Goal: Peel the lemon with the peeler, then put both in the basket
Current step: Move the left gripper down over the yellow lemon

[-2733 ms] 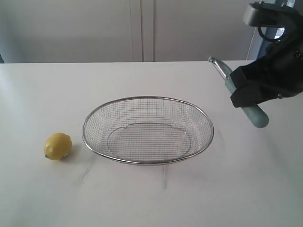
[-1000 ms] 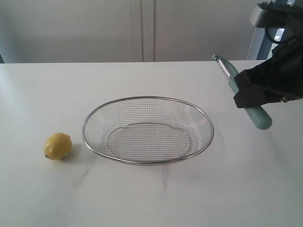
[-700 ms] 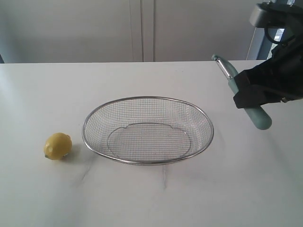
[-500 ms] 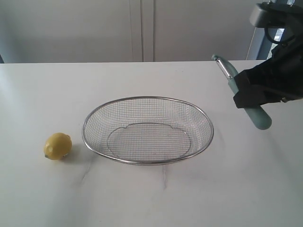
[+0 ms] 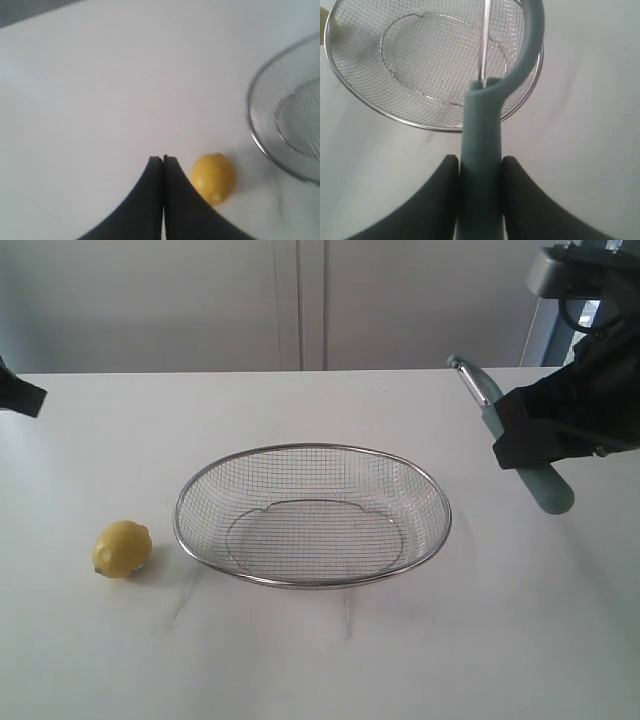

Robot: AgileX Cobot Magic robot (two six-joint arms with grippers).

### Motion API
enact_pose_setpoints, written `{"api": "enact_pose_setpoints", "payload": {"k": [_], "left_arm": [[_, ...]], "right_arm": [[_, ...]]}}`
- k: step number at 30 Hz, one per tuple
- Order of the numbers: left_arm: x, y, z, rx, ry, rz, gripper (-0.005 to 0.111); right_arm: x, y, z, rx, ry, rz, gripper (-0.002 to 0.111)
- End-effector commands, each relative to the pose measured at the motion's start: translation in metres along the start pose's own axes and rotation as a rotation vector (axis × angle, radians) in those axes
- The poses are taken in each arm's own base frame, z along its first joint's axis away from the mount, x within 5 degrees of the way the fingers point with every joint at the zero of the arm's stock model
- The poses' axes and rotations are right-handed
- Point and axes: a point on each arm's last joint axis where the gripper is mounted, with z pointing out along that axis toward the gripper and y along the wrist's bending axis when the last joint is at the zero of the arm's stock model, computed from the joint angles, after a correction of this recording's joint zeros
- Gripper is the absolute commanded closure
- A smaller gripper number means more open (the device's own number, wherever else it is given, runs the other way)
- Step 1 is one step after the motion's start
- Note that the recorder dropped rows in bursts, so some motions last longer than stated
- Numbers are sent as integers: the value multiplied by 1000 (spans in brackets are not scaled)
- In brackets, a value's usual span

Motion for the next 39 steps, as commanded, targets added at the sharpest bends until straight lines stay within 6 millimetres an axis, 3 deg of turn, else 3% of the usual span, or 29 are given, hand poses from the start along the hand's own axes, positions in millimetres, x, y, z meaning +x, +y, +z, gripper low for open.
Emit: {"api": "enact_pose_setpoints", "payload": {"k": [1,4,13,20,25,31,34,39], "left_arm": [[-6,-26,4,229,178,145,107],[-8,-32,13,310,243,142,107],[-4,-34,39,325,315,132,107],[13,-29,65,262,394,197,105],[20,-30,83,250,387,189,79],[25,-32,94,235,367,134,28],[26,-33,100,237,352,117,18],[30,-34,114,242,384,114,18]], "right_arm": [[1,1,-1,-3,-13,-6,108],[1,1,-1,-3,-13,-6,108],[-3,0,-1,10,-48,-6,108],[-1,0,-1,7,-39,2,108],[-1,0,0,6,-35,3,108],[-1,0,0,7,-37,3,108],[-1,0,0,7,-37,3,108],[-1,0,0,7,-37,3,108]]}}
